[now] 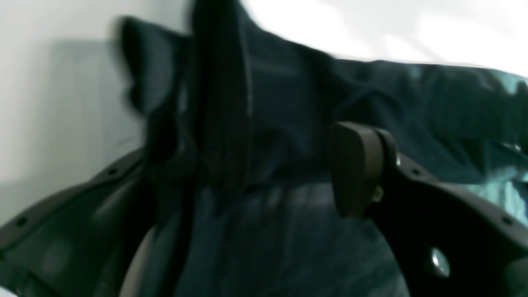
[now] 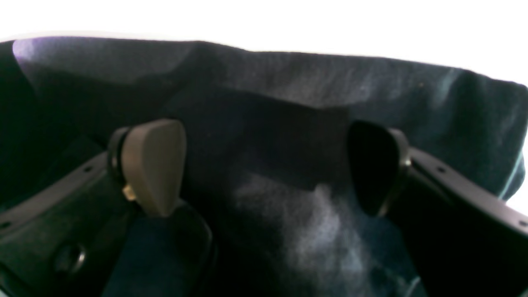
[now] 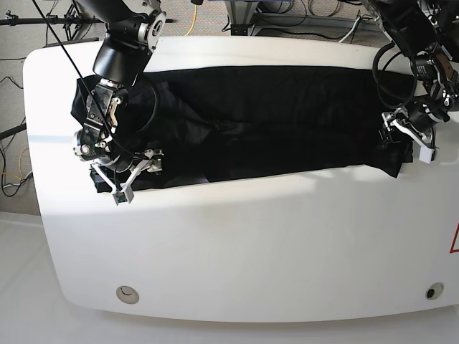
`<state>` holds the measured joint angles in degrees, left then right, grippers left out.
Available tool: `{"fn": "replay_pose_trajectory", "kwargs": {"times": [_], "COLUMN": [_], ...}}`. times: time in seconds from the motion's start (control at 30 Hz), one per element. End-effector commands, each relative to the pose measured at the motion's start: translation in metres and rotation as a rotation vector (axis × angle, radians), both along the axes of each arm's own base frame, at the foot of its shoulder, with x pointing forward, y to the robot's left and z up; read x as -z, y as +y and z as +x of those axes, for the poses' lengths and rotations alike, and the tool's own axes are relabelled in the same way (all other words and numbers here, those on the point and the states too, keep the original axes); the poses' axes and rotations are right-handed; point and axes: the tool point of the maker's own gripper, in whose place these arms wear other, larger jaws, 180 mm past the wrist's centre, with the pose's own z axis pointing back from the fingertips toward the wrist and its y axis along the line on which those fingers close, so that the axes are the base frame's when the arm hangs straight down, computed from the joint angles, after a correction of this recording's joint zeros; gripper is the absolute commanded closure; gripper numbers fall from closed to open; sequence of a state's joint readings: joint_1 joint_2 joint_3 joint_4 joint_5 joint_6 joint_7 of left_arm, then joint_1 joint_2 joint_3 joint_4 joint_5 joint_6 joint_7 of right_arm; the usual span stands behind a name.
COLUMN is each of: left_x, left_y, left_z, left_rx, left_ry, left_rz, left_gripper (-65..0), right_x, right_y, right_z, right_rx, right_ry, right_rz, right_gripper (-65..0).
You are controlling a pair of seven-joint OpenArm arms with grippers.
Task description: Fold the T-shirt properly
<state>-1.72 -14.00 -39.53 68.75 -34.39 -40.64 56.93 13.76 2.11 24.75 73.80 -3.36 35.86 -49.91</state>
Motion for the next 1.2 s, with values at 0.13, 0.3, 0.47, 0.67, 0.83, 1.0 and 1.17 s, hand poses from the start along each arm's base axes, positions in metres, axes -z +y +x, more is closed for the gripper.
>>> {"fn": "replay_pose_trajectory", "kwargs": {"times": [0.13, 0.3, 0.47, 0.67, 0.83, 1.0, 1.17], "left_x": [0.016, 0.017, 0.017, 0.014, 0.009, 0.0, -0.004], "left_y": [-0.001, -0.002, 0.0, 0.0, -0.002, -0.006, -0.039], "left_z": [-0.014, -0.016, -0.016, -0.014, -0.006, 0.009, 0.028], "left_rx": [0.007, 0.003, -0.003, -0.001, 0.016, 0.039, 0.075], "left_ry": [0.077, 0.068, 0.066, 0.058, 0.063, 0.063, 0.051], "left_rz": [0.025, 0.026, 0.023, 0.027, 0.027, 0.023, -0.04], "left_gripper": [-20.5, 0.0, 0.0, 0.0, 0.0, 0.0, 0.0], "right_x": [0.011, 0.011, 0.011, 0.011, 0.011, 0.011, 0.011], "right_y": [-0.001, -0.001, -0.001, -0.001, -0.001, -0.001, -0.001], "right_z": [-0.013, -0.013, -0.013, -0.013, -0.013, -0.013, -0.013], "right_rx": [-0.011, -0.009, -0.009, -0.008, -0.008, -0.008, -0.008], "right_ry": [0.076, 0.076, 0.076, 0.076, 0.076, 0.076, 0.076], "right_rz": [-0.017, -0.016, -0.016, -0.016, -0.016, -0.016, -0.016], "right_gripper": [-59.1, -59.1, -59.1, -59.1, -59.1, -59.1, -59.1]}}
